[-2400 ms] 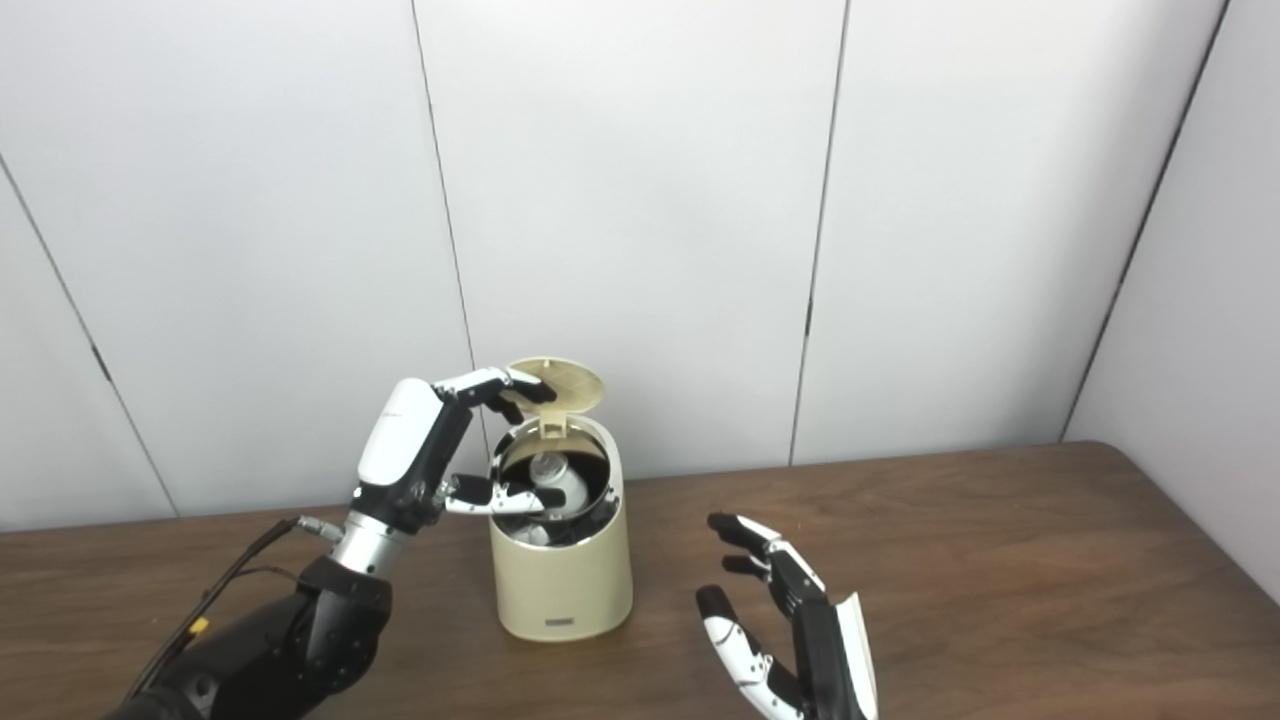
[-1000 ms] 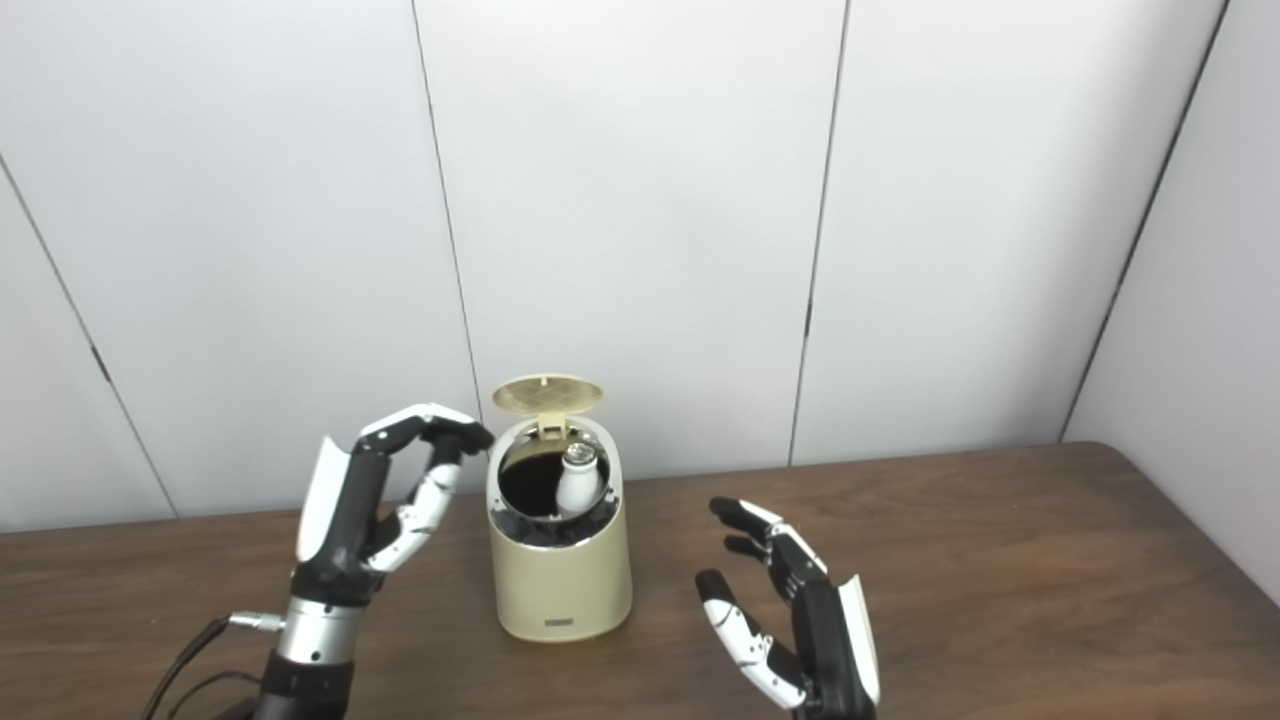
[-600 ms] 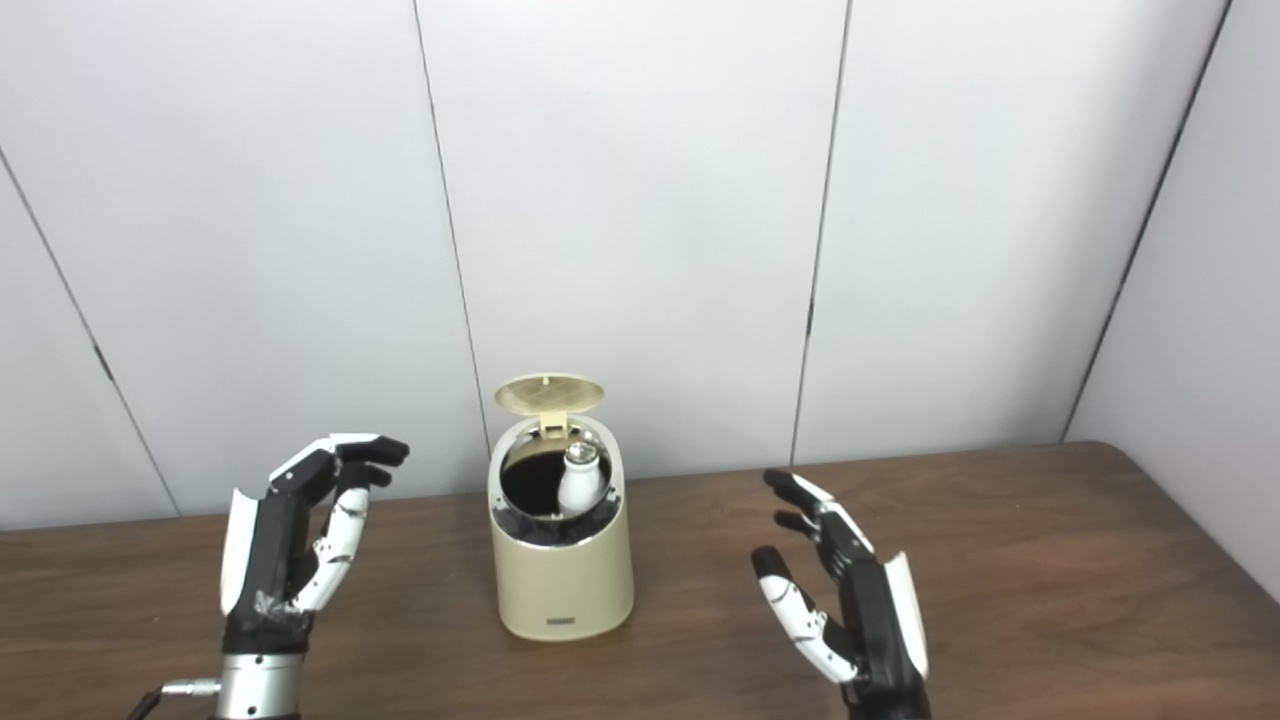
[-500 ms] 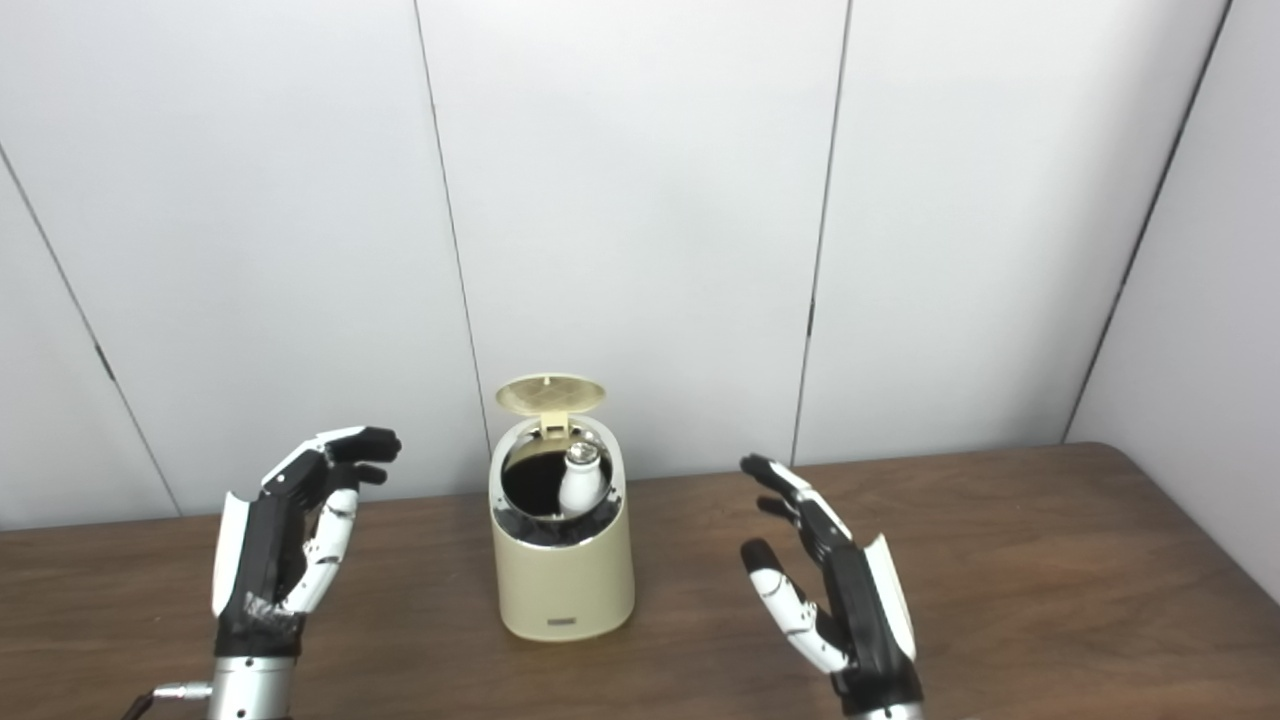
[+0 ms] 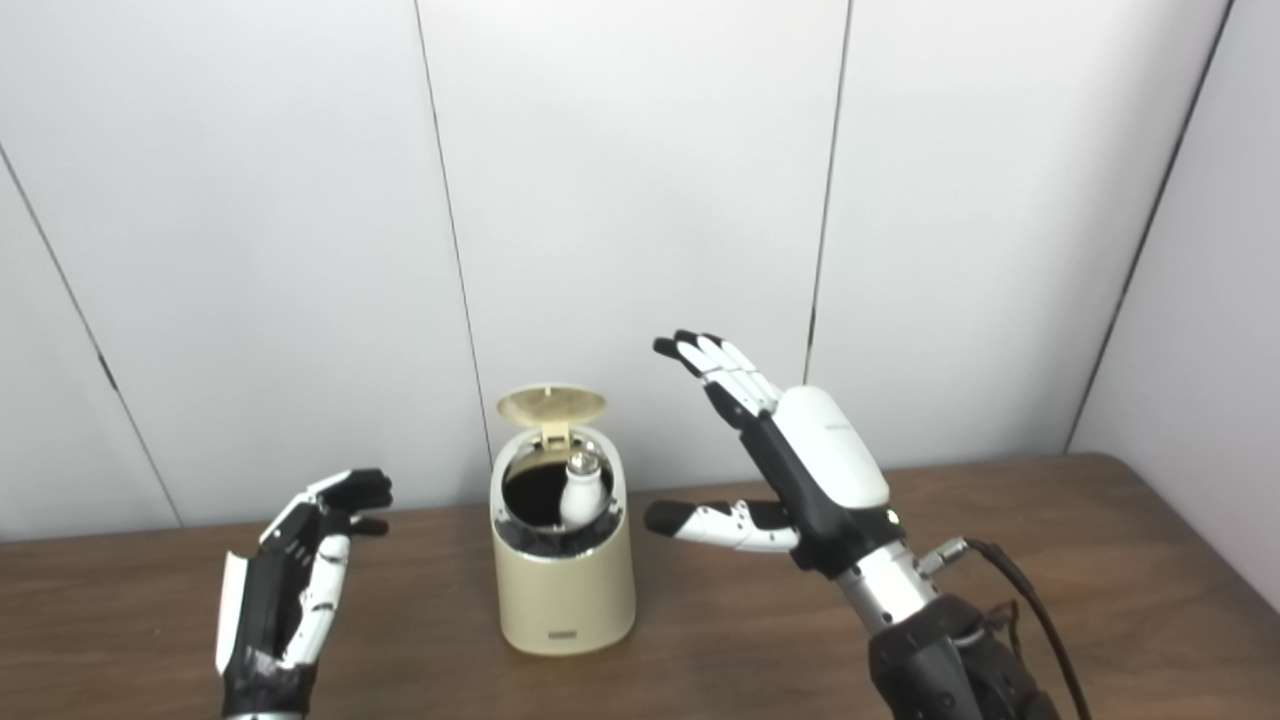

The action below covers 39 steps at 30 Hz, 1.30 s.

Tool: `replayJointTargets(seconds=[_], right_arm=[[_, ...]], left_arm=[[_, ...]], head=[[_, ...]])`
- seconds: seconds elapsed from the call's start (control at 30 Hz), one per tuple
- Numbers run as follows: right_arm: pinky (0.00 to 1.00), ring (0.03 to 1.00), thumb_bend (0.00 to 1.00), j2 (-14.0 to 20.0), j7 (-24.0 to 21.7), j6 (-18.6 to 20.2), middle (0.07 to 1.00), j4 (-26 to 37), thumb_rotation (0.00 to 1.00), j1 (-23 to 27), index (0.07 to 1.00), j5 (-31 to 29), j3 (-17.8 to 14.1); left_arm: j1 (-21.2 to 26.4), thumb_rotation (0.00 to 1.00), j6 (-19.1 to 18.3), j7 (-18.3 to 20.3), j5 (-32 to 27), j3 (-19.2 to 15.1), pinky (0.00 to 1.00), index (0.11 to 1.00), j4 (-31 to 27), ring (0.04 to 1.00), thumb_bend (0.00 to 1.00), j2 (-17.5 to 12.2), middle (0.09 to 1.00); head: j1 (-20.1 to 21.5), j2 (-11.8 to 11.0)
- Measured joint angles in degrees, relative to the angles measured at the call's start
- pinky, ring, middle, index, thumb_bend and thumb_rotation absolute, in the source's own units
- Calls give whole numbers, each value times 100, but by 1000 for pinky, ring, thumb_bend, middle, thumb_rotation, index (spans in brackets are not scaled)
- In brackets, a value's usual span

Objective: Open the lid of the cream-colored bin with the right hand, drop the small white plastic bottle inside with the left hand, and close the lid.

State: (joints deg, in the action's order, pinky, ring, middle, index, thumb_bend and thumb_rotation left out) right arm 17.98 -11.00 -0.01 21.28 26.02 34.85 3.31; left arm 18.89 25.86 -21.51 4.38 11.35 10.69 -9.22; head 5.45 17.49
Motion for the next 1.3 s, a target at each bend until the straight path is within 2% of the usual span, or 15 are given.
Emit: replayJointTargets(seconds=[0.07,0.2,0.43,0.53,0.7,0.8,1.1,1.3], right_arm=[[822,948,756,98,-124,9,931,-169,1000,215,904,73,144],[889,972,774,204,-528,195,939,-445,1000,487,908,193,375],[901,981,806,264,-905,252,925,-944,982,1201,884,516,774],[892,990,804,265,-1163,351,936,-1223,995,1486,891,598,973],[881,955,816,219,-1344,424,934,-1894,998,1784,875,743,1290],[899,965,846,174,-1340,447,937,-2091,1000,1836,876,838,1379],[953,1000,869,160,-1503,702,953,-2151,1000,2049,899,921,1501],[956,998,876,165,-1589,798,931,-2157,1000,2115,874,923,1538]], left_arm=[[4,696,-5,-32,64,2,593,702,168,692,208,-1,709],[9,649,-11,-55,127,3,597,703,363,696,216,-10,714],[69,618,-12,-115,268,88,603,698,530,700,217,-28,714],[149,610,-12,-136,262,85,613,698,665,706,219,-37,716],[185,579,-12,-183,253,91,599,690,714,693,197,-60,706],[192,573,-12,-209,233,92,600,691,714,691,208,-57,704],[191,582,-12,-265,235,124,596,685,684,688,196,-35,699],[190,586,-12,-254,229,123,599,687,645,690,186,-36,701]], head=[[-26,9],[-70,-9],[-88,-53],[-62,-167],[-53,-228],[-62,-229],[-97,-176],[-88,-115]])
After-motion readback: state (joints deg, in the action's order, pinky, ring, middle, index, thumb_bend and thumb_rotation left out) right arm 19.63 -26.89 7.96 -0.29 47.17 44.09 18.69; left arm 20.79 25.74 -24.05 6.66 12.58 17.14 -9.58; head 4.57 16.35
